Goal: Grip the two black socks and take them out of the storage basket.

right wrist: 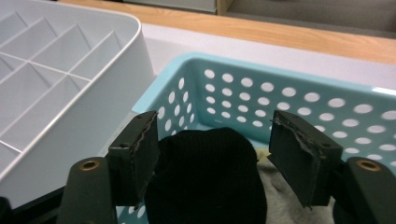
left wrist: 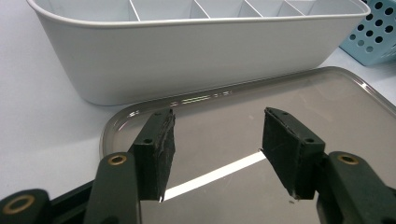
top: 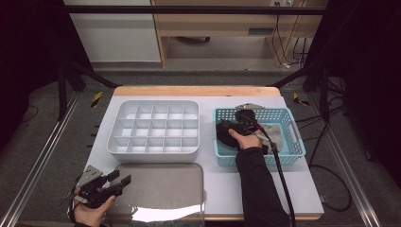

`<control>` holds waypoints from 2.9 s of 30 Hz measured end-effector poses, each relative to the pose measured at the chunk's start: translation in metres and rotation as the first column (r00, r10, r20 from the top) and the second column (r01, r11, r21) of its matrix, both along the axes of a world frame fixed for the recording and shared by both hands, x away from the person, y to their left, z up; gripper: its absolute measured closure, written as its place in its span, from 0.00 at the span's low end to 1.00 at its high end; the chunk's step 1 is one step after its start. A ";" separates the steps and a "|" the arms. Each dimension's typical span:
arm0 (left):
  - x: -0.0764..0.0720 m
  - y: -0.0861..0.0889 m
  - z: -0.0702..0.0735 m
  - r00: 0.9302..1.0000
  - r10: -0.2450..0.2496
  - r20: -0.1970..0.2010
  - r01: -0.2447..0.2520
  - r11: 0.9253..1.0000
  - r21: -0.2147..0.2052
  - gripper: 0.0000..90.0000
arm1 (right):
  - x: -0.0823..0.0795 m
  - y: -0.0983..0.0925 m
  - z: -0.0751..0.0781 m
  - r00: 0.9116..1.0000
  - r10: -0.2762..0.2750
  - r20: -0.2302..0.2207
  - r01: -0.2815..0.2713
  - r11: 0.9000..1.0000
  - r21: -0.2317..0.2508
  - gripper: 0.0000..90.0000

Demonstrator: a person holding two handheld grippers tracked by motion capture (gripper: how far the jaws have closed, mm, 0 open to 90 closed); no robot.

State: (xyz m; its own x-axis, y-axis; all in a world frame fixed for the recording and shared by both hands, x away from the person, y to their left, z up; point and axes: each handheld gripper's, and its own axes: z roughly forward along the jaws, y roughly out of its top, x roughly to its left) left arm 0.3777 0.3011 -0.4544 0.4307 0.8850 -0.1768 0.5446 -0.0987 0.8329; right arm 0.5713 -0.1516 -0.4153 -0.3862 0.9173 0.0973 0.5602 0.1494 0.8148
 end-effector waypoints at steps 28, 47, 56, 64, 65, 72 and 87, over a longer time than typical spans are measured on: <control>0.001 0.001 -0.002 1.000 0.000 -0.007 0.000 1.000 0.004 0.48 | 0.008 0.008 -0.017 0.996 0.020 -0.090 -0.022 1.000 -0.019 0.92; 0.000 0.000 -0.001 1.000 0.002 -0.005 -0.002 1.000 0.003 0.48 | -0.026 -0.013 0.034 0.991 0.005 0.135 -0.012 0.999 0.049 0.92; 0.000 0.000 -0.001 1.000 0.003 -0.005 -0.003 1.000 0.006 0.48 | -0.063 -0.027 0.064 0.973 0.032 0.228 -0.052 0.995 0.081 0.92; 0.000 -0.001 -0.001 1.000 0.005 -0.007 -0.005 1.000 0.011 0.48 | -0.082 -0.043 0.094 0.957 0.030 0.290 -0.060 0.994 0.095 0.93; 0.000 -0.001 -0.002 1.000 0.004 -0.008 -0.004 1.000 0.011 0.48 | -0.083 -0.044 0.097 0.955 0.028 0.296 -0.058 0.994 0.094 0.93; 0.000 -0.001 -0.002 1.000 0.006 -0.007 -0.006 1.000 0.010 0.48 | -0.084 -0.045 0.113 0.944 0.018 0.328 -0.047 0.995 0.082 0.93; 0.000 -0.001 -0.002 1.000 0.005 -0.007 -0.005 1.000 0.012 0.48 | -0.118 -0.041 0.127 0.925 0.073 0.374 -0.114 0.989 0.089 0.93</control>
